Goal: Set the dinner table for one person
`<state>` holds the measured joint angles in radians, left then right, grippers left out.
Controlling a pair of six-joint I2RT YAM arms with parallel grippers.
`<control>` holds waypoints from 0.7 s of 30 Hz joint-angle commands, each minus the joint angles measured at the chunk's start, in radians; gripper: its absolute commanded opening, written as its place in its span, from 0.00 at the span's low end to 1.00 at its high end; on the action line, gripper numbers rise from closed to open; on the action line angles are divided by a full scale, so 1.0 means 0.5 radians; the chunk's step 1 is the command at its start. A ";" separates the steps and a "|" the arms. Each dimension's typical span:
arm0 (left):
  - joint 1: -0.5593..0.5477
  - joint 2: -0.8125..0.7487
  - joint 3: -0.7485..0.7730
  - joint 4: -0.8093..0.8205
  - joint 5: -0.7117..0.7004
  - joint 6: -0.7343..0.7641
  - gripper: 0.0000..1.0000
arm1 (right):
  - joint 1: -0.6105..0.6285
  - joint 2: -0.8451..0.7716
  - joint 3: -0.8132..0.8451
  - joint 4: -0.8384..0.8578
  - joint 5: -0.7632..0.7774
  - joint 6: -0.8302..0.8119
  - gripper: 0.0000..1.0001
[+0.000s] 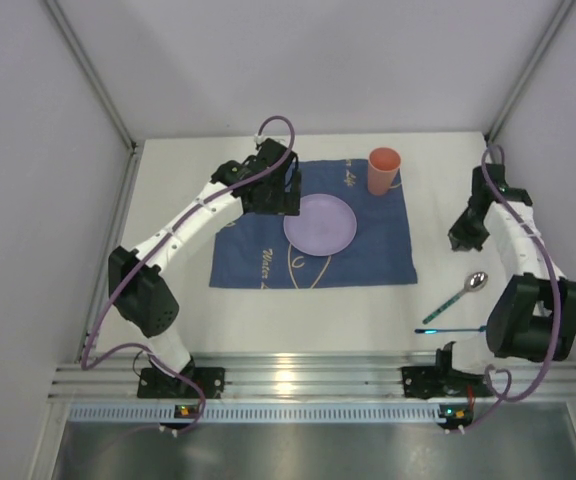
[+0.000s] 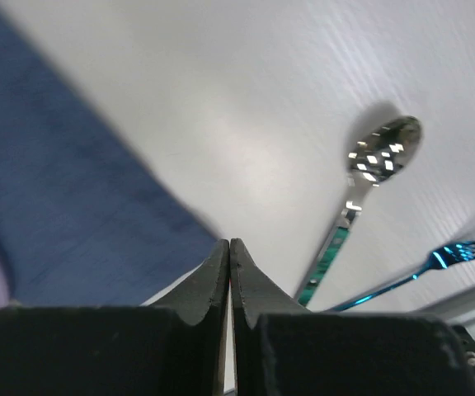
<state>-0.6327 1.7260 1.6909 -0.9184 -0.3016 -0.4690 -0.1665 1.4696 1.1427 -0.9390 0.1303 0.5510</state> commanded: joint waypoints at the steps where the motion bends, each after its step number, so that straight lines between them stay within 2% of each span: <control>1: 0.020 -0.077 0.048 0.030 -0.035 0.012 0.97 | 0.456 -0.233 0.370 -0.183 0.116 0.063 0.00; 3: 0.032 -0.074 0.066 0.024 -0.020 0.008 0.97 | 0.712 -0.233 0.463 -0.272 0.251 0.094 0.00; 6: 0.035 -0.071 0.073 0.024 0.014 0.008 0.97 | 0.741 -0.215 0.473 -0.364 0.197 0.137 0.00; 8: 0.038 -0.080 0.070 0.021 0.014 0.015 0.97 | 0.659 -0.252 0.269 -0.346 0.020 0.131 0.30; 9: 0.038 -0.083 0.051 0.021 0.008 0.018 0.97 | 0.537 -0.270 0.170 -0.276 -0.054 0.128 0.46; 10: 0.035 -0.099 0.039 0.021 0.002 0.012 0.97 | 0.466 -0.307 -0.022 -0.224 -0.128 0.125 0.66; 11: 0.035 -0.105 0.012 0.021 0.005 0.008 0.97 | 0.398 -0.322 -0.106 -0.184 -0.247 0.119 0.79; 13: 0.035 -0.141 -0.022 0.030 0.029 -0.004 0.97 | 0.214 -0.319 -0.281 -0.101 -0.312 0.116 0.93; 17: 0.038 -0.209 -0.151 0.057 0.048 -0.007 0.97 | 0.076 -0.249 -0.441 -0.018 -0.377 0.122 0.96; 21: 0.035 -0.286 -0.252 0.085 0.036 -0.016 0.97 | 0.042 -0.093 -0.564 0.086 -0.411 0.165 0.90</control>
<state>-0.6159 1.6470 1.5940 -0.9127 -0.2821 -0.4698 -0.1341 1.3834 0.8822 -0.9680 -0.0284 0.6117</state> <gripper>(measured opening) 0.972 0.917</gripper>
